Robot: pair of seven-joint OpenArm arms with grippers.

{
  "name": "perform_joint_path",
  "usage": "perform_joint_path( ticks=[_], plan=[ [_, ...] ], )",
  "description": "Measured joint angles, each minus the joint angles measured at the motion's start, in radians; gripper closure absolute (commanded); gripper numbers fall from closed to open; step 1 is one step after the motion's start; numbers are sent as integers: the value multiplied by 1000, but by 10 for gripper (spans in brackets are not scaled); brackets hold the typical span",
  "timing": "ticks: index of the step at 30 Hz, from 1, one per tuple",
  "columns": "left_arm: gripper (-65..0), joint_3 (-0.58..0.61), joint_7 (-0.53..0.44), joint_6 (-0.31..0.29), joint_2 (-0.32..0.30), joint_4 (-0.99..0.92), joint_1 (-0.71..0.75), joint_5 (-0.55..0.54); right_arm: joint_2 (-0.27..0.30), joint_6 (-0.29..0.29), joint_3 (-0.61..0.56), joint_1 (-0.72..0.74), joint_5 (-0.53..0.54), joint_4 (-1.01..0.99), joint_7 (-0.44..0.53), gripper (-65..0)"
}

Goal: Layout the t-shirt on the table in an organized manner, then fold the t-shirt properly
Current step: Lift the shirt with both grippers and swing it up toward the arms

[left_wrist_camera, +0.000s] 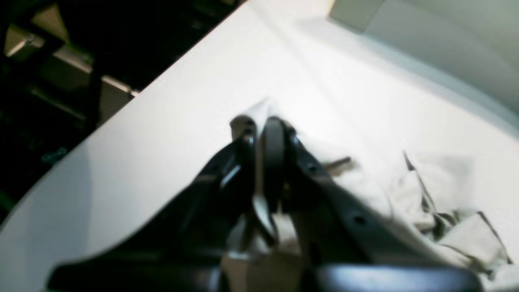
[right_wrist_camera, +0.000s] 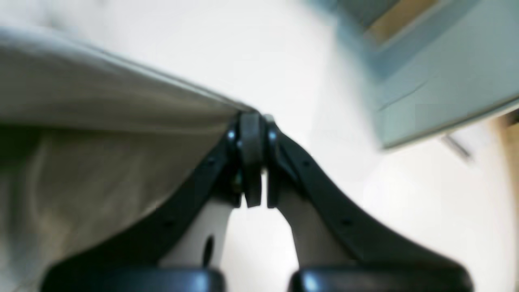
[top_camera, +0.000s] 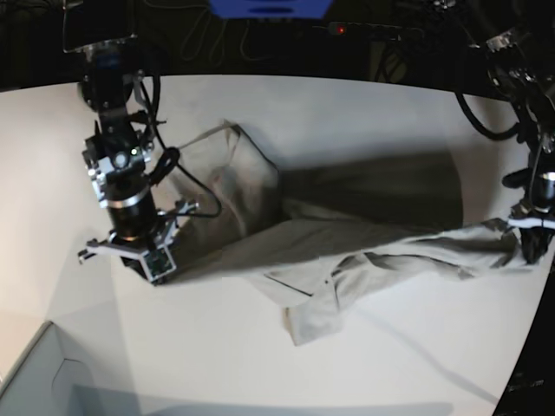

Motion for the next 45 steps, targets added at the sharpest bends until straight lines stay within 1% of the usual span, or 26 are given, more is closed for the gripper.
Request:
perform_joint_path(
  ticks=[2, 7, 9, 12, 15, 18, 22, 23, 25, 27, 32, 35, 40, 43, 45],
  plan=[
    [0, 0, 76, -2, 2, 26, -56, 5, -2, 0, 23, 32, 4, 13, 8, 0],
    [0, 1, 156, -5, 0, 36, -186, 7, -8, 3, 81, 127, 2, 5, -3, 0],
    [0, 30, 176, 6, -1, 29, -238, 16, -8, 3, 88, 185, 2, 5, -5, 0],
    [0, 107, 186, -3, -20, 29, -318, 6, -8, 3, 89, 293, 3, 6, 1, 0],
    [0, 178, 178, 2, -23, 31, -409, 8, -5, 4, 88, 408, 1, 6, -8, 0],
    [0, 240, 185, 2, -34, 18, -500, 10, -2, 6, 116, 508, 3, 6, -8, 0],
    [0, 270, 175, -2, -38, 14, -593, 3, 6, 5, 132, 607, 1, 18, 5, 0],
    [0, 270, 184, -1, -38, 13, -610, 7, 1, 5, 145, 619, 4, 19, 12, 0],
    [0, 270, 190, 3, -40, 12, -649, 11, 2, 6, 176, 640, 2, 18, -3, 0],
    [0, 272, 192, -1, -64, 10, -698, 8, 5, 6, 193, 665, 1, 21, -7, 0],
    [0, 270, 174, 2, -75, 27, -795, 7, 35, 6, 194, 673, 1, 105, 3, 0],
    [0, 271, 190, 3, -83, 53, -803, 13, 34, 6, 194, 663, 2, 167, -13, 0],
    [0, 269, 180, 2, -105, 174, -801, 8, 35, 6, 195, 624, 2, 279, 3, 0],
    [0, 266, 183, 3, -106, 253, -793, 9, 35, 6, 195, 586, 1, 342, -19, 0],
    [0, 270, 176, -5, -136, 307, -771, -3, 32, 6, 208, 554, 4, 390, 8, 0]
  ],
)
